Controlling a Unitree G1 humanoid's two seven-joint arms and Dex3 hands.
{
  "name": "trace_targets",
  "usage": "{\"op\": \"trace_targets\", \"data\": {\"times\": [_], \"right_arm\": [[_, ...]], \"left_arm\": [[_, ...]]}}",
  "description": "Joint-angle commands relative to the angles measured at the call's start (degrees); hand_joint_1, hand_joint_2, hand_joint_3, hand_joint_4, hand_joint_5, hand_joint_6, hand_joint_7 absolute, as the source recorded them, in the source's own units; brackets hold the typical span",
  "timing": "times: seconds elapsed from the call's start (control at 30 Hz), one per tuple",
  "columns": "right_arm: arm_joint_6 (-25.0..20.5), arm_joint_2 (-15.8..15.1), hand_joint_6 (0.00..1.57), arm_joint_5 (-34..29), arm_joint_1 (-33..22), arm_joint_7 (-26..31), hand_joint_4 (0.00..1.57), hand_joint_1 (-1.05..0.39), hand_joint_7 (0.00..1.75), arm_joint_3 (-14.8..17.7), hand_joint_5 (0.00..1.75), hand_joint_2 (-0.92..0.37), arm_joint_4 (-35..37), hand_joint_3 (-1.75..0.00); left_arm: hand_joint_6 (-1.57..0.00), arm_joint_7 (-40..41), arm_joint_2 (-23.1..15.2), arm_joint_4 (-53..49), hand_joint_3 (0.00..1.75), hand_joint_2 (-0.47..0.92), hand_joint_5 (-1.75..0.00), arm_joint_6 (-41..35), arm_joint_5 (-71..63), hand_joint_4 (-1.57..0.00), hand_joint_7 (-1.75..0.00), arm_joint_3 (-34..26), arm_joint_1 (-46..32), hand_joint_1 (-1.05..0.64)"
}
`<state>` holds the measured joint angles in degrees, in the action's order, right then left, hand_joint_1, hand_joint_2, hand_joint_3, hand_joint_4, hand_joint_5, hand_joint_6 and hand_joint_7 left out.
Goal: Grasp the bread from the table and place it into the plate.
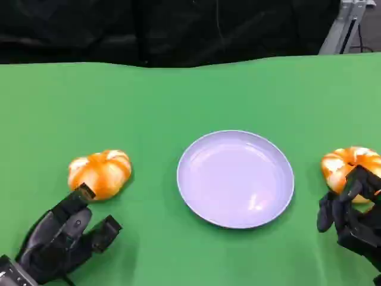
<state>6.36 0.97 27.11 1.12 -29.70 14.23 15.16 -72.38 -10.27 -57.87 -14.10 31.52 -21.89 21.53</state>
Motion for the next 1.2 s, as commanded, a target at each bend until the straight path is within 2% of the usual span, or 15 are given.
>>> {"op": "trace_targets", "data": {"times": [0.03,0.23,0.53,0.63,0.7,0.73,0.77,0.8,0.83,0.9,0.97,1.0,1.07,1.17,1.2], "right_arm": [[0.91,-0.93,0.78,0.25,0.48,-0.31,0.93,-0.05,1.67,0.47,1.75,-0.46,0.59,-1.43],[1.03,-0.8,0.78,0.14,0.5,-0.26,0.93,-0.05,1.66,0.37,1.75,-0.46,0.71,-1.42],[0.78,-0.74,0.78,0.23,0.58,-0.21,0.92,-0.05,1.66,0.35,1.75,-0.46,0.86,-1.42],[0.91,-0.68,0.78,0.0,0.66,0.07,0.93,-0.06,1.66,0.28,1.75,-0.45,0.87,-1.42],[0.96,-0.67,0.78,-0.13,0.73,0.23,0.92,-0.06,1.67,0.28,1.75,-0.46,0.94,-1.43],[0.88,-0.65,0.78,-0.1,0.76,0.29,0.92,-0.06,1.67,0.31,1.75,-0.46,0.96,-1.43],[0.82,-0.64,0.78,-0.07,0.77,0.33,0.92,-0.05,1.67,0.33,1.75,-0.46,0.97,-1.44],[0.77,-0.64,0.78,-0.01,0.81,0.34,0.92,-0.05,1.68,0.38,1.75,-0.46,1.03,-1.44],[0.76,-0.69,0.78,0.07,0.89,0.24,0.93,-0.05,1.68,0.43,1.75,-0.46,1.18,-1.44],[0.84,-0.87,0.78,0.18,1.12,-0.05,0.93,-0.05,1.68,0.54,1.75,-0.46,1.62,-1.44],[0.94,-0.99,0.78,0.17,1.27,-0.14,0.93,-0.05,1.68,0.59,1.75,-0.46,1.91,-1.44],[0.93,-1.05,0.78,0.15,1.33,-0.14,0.93,-0.05,1.68,0.6,1.75,-0.45,1.97,-1.44],[0.9,-1.1,0.78,0.15,1.38,-0.14,0.93,-0.05,1.68,0.61,1.75,-0.45,2.02,-1.44],[0.56,-1.16,0.78,0.09,1.46,0.08,0.93,-0.05,1.68,0.57,1.75,-0.45,1.99,-1.44],[0.57,-1.13,0.78,0.07,1.53,0.1,0.93,-0.05,1.68,0.55,1.75,-0.45,2.07,-1.44]], "left_arm": [[-0.8,-0.02,-0.86,-0.61,1.01,0.54,-1.75,0.56,-0.27,-0.82,-1.56,-0.18,0.48,-0.19],[-0.78,-0.34,-0.98,-0.95,1.02,0.53,-1.75,0.93,-0.42,-0.81,-1.6,-0.09,0.65,-0.18],[-0.81,0.0,-0.9,-1.37,0.93,0.57,-1.75,0.88,-0.06,-0.8,-1.51,-0.58,0.75,-0.18],[-0.87,4.65,1.43,1.52,0.86,0.63,-1.75,7.63,-0.06,-0.81,-1.4,-2.05,-0.86,-0.17],[-0.89,8.72,3.54,4.75,0.9,0.61,-1.57,13.78,-0.4,-0.8,-1.2,-2.75,-2.53,-0.14],[-0.87,12.44,5.06,6.95,0.91,0.6,-1.5,23.08,-3.13,-0.76,-1.11,-2.3,-3.94,-0.13],[-0.86,14.85,5.99,8.22,0.74,0.64,-1.28,29.57,-5.13,-0.72,-0.86,-1.8,-4.83,-0.21],[-0.9,17.43,6.51,9.16,0.5,0.74,-1.07,37.51,-8.09,-0.7,-0.56,-0.99,-5.57,-0.28],[-0.91,19.82,6.52,9.5,0.31,0.82,-0.93,44.65,-11.22,-0.67,-0.36,-0.06,-5.99,-0.33],[-0.87,29.56,4.96,11.88,0.19,0.9,-0.64,58.6,-22.98,-0.61,-0.11,2.31,-7.26,-0.51],[-0.8,38.28,3.95,15.28,0.17,0.92,-0.43,65.94,-32.94,-0.6,-0.03,3.16,-8.61,-0.58],[-0.72,42.46,3.59,17.19,0.18,0.92,-0.31,67.95,-37.68,-0.56,-0.01,3.2,-9.26,-0.62],[-0.66,48.66,2.96,18.71,0.19,0.92,-0.23,70.14,-43.74,-0.54,0.0,3.74,-9.91,-0.65],[-0.57,63.18,1.58,25.22,0.17,0.92,-0.14,70.67,-58.9,-0.48,0.0,4.12,-10.93,-0.71],[-0.54,69.93,0.3,29.24,0.17,0.92,-0.11,67.97,-66.68,-0.46,0.0,5.11,-11.34,-0.74]]}}
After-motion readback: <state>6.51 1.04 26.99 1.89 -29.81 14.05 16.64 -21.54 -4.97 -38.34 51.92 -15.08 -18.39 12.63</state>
